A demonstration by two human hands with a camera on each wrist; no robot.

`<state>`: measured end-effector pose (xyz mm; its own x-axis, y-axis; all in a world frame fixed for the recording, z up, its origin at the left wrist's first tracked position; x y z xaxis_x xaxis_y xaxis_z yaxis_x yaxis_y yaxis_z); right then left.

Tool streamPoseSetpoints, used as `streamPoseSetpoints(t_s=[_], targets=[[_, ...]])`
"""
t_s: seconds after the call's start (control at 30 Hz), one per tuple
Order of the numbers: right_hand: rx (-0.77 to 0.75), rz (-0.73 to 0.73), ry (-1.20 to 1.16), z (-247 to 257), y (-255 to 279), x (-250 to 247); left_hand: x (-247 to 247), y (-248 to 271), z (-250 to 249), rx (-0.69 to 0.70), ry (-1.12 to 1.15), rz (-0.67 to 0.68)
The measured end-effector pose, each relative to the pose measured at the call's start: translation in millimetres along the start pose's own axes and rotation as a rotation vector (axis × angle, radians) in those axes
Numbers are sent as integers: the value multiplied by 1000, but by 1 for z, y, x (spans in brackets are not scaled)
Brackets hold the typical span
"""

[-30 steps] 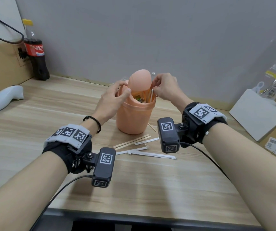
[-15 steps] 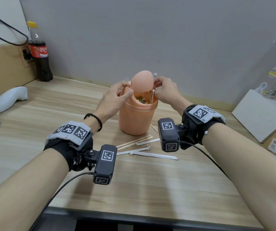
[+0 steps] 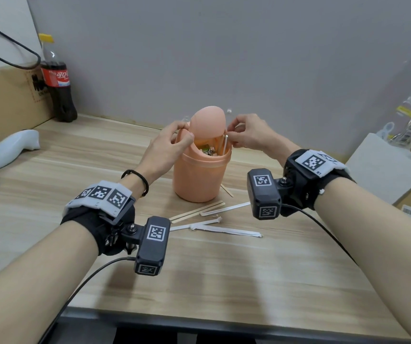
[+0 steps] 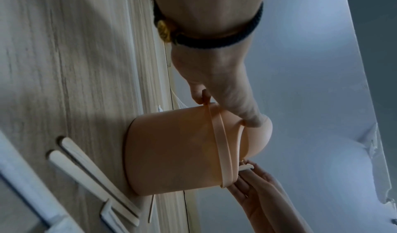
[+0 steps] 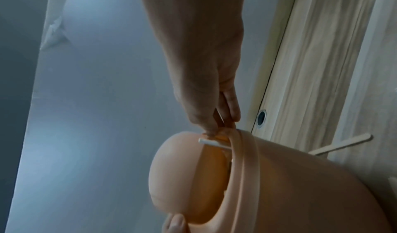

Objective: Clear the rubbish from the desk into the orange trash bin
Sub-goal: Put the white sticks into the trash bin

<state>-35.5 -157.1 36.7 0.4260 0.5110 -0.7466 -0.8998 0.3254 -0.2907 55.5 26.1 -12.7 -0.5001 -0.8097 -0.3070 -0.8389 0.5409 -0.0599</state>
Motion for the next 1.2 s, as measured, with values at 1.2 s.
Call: streamPoseSetpoints(t_s=[1.2], targets=[[130,123,-68,4,-5,6,-2,-2,-3,38,17,31]])
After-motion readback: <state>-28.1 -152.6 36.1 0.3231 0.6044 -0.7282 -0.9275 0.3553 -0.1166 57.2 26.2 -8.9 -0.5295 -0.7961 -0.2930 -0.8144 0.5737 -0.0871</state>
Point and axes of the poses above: each hand's wrist, its own y-axis away from the middle knuckle, its own x-axis out of the palm, z = x × y, the point moved 9 cm from there along -y, towards the middle knuckle, and after that the axes turned 14 degrees about -x, right-handed, at the moved point
